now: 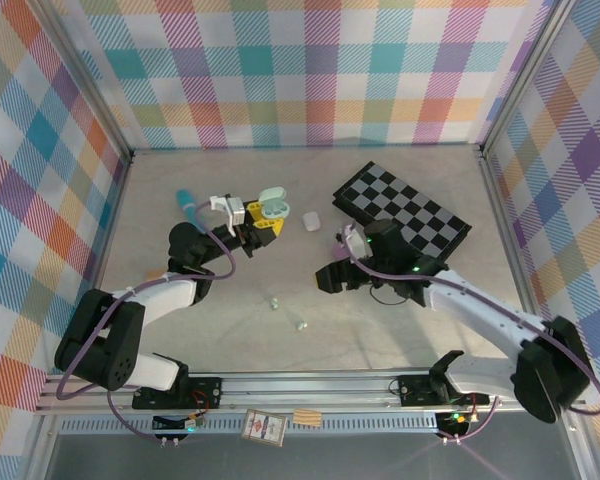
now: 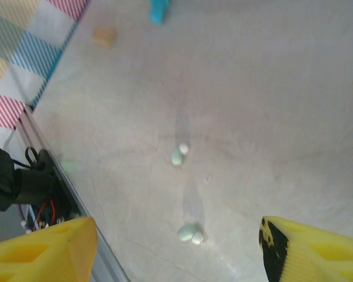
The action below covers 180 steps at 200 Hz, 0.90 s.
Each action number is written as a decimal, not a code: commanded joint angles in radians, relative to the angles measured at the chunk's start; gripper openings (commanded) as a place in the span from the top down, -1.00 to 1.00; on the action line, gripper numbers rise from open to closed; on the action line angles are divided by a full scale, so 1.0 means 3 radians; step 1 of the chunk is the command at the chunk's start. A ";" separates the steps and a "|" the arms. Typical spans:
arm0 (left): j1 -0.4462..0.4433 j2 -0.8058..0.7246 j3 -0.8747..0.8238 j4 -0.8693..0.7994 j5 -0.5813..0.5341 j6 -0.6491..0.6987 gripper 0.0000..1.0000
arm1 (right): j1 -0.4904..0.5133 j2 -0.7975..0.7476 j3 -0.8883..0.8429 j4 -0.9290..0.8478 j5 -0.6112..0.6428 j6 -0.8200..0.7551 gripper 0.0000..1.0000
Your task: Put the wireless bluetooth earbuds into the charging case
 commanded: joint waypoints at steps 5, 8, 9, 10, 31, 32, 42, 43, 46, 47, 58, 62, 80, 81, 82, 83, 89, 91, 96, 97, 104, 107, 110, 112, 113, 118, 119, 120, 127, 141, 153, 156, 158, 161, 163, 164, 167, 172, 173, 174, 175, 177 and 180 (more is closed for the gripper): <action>0.0112 -0.0012 -0.0007 0.0246 0.0027 0.0063 0.31 | 0.0270 0.0257 -0.0020 0.0306 -0.0134 0.0296 -0.45; 0.0125 -0.0011 -0.0005 0.0246 0.0027 0.0063 0.31 | 0.0306 0.0282 -0.0028 0.0316 -0.0145 0.0302 -0.45; 0.0127 -0.0011 -0.0005 0.0246 0.0028 0.0066 0.31 | 0.0320 0.0295 -0.0033 0.0321 -0.0150 0.0302 -0.45; 0.0132 -0.0013 -0.0005 0.0246 0.0028 0.0065 0.31 | 0.0333 0.0301 -0.0032 0.0326 -0.0152 0.0307 -0.45; 0.0198 -0.0017 -0.0002 0.0246 0.0030 0.0073 0.32 | 0.0584 0.0531 -0.0070 0.0392 -0.0121 0.0302 -0.45; 0.0201 -0.0019 -0.0001 0.0246 0.0031 0.0073 0.31 | 0.0600 0.0539 -0.0069 0.0392 -0.0114 0.0297 -0.45; 0.0222 -0.0016 -0.0001 0.0250 0.0036 0.0088 0.32 | 0.0706 0.0662 -0.0029 0.0369 -0.0076 0.0214 -0.45; 0.0224 -0.0016 0.0000 0.0251 0.0037 0.0088 0.32 | 0.0712 0.0674 -0.0020 0.0368 -0.0077 0.0207 -0.45; 0.0229 -0.0016 0.0005 0.0252 0.0037 0.0089 0.31 | 0.0733 0.0710 -0.0009 0.0361 -0.0078 0.0179 -0.45; 0.0232 -0.0018 0.0005 0.0252 0.0035 0.0094 0.31 | 0.0738 0.0726 0.0000 0.0358 -0.0078 0.0169 -0.45; 0.0248 -0.0012 0.0013 0.0254 0.0037 0.0099 0.31 | 0.0754 0.0849 0.0051 0.0356 -0.0106 0.0073 -0.45; 0.0255 -0.0011 0.0020 0.0258 0.0036 0.0104 0.31 | 0.0754 0.0898 0.0073 0.0351 -0.0117 0.0031 -0.45; 0.0284 0.0005 0.0041 0.0263 0.0033 0.0104 0.31 | 0.0754 0.1090 0.0199 0.0325 -0.0150 -0.0237 -0.44; 0.0285 0.0008 0.0041 0.0265 0.0033 0.0104 0.31 | 0.0754 0.1102 0.0209 0.0320 -0.0155 -0.0254 -0.44; 0.0288 0.0011 0.0041 0.0263 0.0030 0.0104 0.31 | 0.0754 0.1114 0.0219 0.0318 -0.0155 -0.0272 -0.44; 0.0290 0.0011 0.0041 0.0263 0.0031 0.0104 0.31 | 0.0754 0.1125 0.0229 0.0306 -0.0160 -0.0289 -0.44; 0.0300 0.0017 0.0054 0.0266 0.0033 0.0104 0.31 | 0.0750 0.1194 0.0287 0.0268 -0.0190 -0.0382 -0.45; 0.0305 0.0016 0.0058 0.0267 0.0035 0.0103 0.31 | 0.0747 0.1216 0.0304 0.0256 -0.0199 -0.0413 -0.44; 0.0314 0.0023 0.0063 0.0267 0.0036 0.0103 0.31 | 0.0737 0.1271 0.0349 0.0237 -0.0231 -0.0481 -0.45; 0.0316 0.0024 0.0065 0.0267 0.0037 0.0099 0.31 | 0.0735 0.1288 0.0358 0.0232 -0.0239 -0.0496 -0.45; 0.0329 0.0024 0.0074 0.0271 0.0033 0.0091 0.31 | 0.0724 0.1373 0.0410 0.0213 -0.0288 -0.0582 -0.44; 0.0335 0.0022 0.0077 0.0268 0.0037 0.0089 0.31 | 0.0717 0.1404 0.0429 0.0209 -0.0318 -0.0617 -0.45; 0.0339 0.0020 0.0084 0.0270 0.0042 0.0089 0.31 | 0.0714 0.1434 0.0448 0.0205 -0.0344 -0.0656 -0.45; 0.0342 0.0020 0.0088 0.0271 0.0043 0.0083 0.31 | 0.0711 0.1457 0.0459 0.0201 -0.0357 -0.0678 -0.44; 0.0342 0.0018 0.0090 0.0274 0.0043 0.0083 0.31 | 0.0710 0.1468 0.0464 0.0197 -0.0365 -0.0689 -0.44; 0.0350 0.0015 0.0092 0.0272 0.0042 0.0075 0.31 | 0.0702 0.1519 0.0497 0.0185 -0.0406 -0.0752 -0.44; 0.0352 0.0013 0.0092 0.0269 0.0043 0.0074 0.31 | 0.0700 0.1529 0.0503 0.0181 -0.0413 -0.0759 -0.45; 0.0352 0.0011 0.0092 0.0268 0.0040 0.0077 0.31 | 0.0696 0.1545 0.0515 0.0174 -0.0422 -0.0773 -0.45; 0.0363 0.0000 0.0097 0.0267 0.0042 0.0067 0.32 | 0.0686 0.1623 0.0563 0.0132 -0.0485 -0.0861 -0.44; 0.0376 -0.0011 0.0105 0.0262 0.0046 0.0068 0.31 | 0.0667 0.1767 0.0658 0.0048 -0.0626 -0.0999 -0.44; 0.0387 -0.0033 0.0111 0.0257 0.0048 0.0058 0.31 | 0.0649 0.1848 0.0699 -0.0006 -0.0691 -0.1085 -0.44; 0.0389 -0.0035 0.0110 0.0257 0.0052 0.0058 0.32 | 0.0647 0.1867 0.0702 -0.0011 -0.0703 -0.1108 -0.44; 0.0387 -0.0036 0.0108 0.0254 0.0050 0.0056 0.31 | 0.0644 0.1875 0.0704 -0.0018 -0.0709 -0.1120 -0.44; 0.0389 -0.0036 0.0110 0.0252 0.0049 0.0058 0.31 | 0.0639 0.1888 0.0700 -0.0024 -0.0714 -0.1133 -0.44; 0.0393 -0.0039 0.0110 0.0252 0.0050 0.0058 0.32 | 0.0637 0.1894 0.0700 -0.0030 -0.0716 -0.1142 -0.44; 0.0393 -0.0040 0.0109 0.0252 0.0049 0.0058 0.31 | 0.0634 0.1898 0.0700 -0.0034 -0.0716 -0.1143 -0.44; 0.0398 -0.0045 0.0108 0.0247 0.0053 0.0058 0.31 | 0.0629 0.1909 0.0699 -0.0041 -0.0717 -0.1150 -0.44; 0.0398 -0.0045 0.0108 0.0246 0.0049 0.0056 0.31 | 0.0620 0.1923 0.0692 -0.0061 -0.0735 -0.1169 -0.43; 0.0399 -0.0046 0.0108 0.0246 0.0051 0.0057 0.31 | 0.0618 0.1925 0.0691 -0.0062 -0.0739 -0.1167 -0.43; 0.0399 -0.0046 0.0108 0.0244 0.0052 0.0058 0.31 | 0.0617 0.1924 0.0687 -0.0063 -0.0743 -0.1169 -0.43; 0.0399 -0.0049 0.0108 0.0245 0.0050 0.0058 0.31 | 0.0617 0.1924 0.0688 -0.0066 -0.0743 -0.1172 -0.42; 0.0403 -0.0048 0.0108 0.0242 0.0052 0.0058 0.31 | 0.0612 0.1925 0.0679 -0.0068 -0.0750 -0.1178 -0.42; 0.0404 -0.0048 0.0108 0.0242 0.0050 0.0058 0.32 | 0.0607 0.1923 0.0671 -0.0074 -0.0758 -0.1183 -0.41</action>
